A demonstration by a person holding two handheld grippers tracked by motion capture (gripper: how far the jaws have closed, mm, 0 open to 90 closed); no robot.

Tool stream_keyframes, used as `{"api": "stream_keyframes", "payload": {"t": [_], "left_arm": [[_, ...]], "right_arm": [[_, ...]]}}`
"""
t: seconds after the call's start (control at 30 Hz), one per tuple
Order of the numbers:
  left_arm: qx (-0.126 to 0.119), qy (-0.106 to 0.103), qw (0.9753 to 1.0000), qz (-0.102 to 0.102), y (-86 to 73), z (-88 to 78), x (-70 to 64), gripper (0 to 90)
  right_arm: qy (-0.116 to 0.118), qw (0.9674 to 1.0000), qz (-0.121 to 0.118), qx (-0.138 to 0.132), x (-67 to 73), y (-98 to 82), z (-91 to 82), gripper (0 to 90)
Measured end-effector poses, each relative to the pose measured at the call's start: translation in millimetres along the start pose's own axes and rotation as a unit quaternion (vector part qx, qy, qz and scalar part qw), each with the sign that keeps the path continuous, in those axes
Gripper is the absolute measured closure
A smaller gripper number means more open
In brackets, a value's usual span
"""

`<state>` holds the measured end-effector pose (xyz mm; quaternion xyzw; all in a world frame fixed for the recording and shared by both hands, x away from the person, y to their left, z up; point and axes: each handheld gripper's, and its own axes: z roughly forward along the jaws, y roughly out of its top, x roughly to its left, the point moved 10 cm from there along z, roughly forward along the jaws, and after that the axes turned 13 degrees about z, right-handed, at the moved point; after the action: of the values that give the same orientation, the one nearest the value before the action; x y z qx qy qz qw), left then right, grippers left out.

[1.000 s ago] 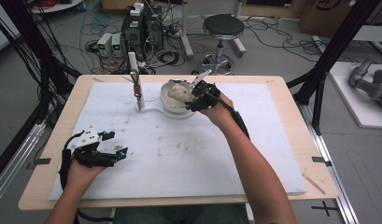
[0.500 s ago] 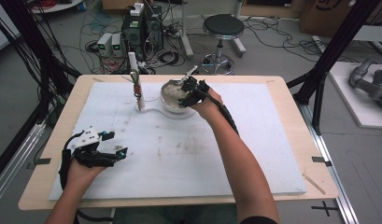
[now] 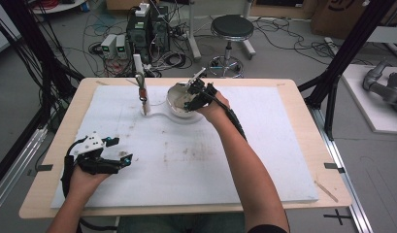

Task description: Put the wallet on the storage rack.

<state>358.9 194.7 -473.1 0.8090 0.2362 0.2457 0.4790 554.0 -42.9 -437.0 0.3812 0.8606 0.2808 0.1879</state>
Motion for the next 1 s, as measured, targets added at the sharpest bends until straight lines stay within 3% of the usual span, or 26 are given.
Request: {"api": "stream_keyframes", "payload": {"t": [0.23,0.3,0.4,0.47,0.77,0.87,1.0], "left_arm": [[0.001,0.000,1.0000,-0.002,-1.6,-0.9,0.7,16.2],[0.001,-0.001,1.0000,-0.002,-1.6,-0.8,0.5,16.2],[0.000,-0.003,1.0000,-0.003,-0.9,0.5,-1.0,16.2],[0.001,-0.005,1.0000,-0.002,-0.7,1.5,-2.2,16.2],[-0.001,-0.007,1.0000,0.000,0.6,1.8,-5.3,16.1],[-0.001,-0.008,1.0000,-0.001,-0.1,2.5,-4.8,16.2],[0.000,-0.010,1.0000,-0.001,-0.5,3.9,-5.1,16.2]], "right_arm": [[0.006,0.9997,0.003,-0.024,-2.8,2.2,-20.0,25.9],[0.022,0.9992,0.013,-0.032,-2.0,0.3,-30.2,24.9],[0.024,0.9994,0.009,-0.023,-2.1,-6.1,-41.5,23.5],[0.027,0.9990,0.005,-0.035,-2.4,-10.1,-52.2,23.5],[0.042,0.9961,0.028,-0.073,-9.9,-38.3,-92.4,23.5],[0.040,0.9960,0.030,-0.073,-15.4,-51.2,-102.4,23.5],[0.039,0.9938,0.041,-0.096,-23.3,-65.7,-117.0,23.5]]}}
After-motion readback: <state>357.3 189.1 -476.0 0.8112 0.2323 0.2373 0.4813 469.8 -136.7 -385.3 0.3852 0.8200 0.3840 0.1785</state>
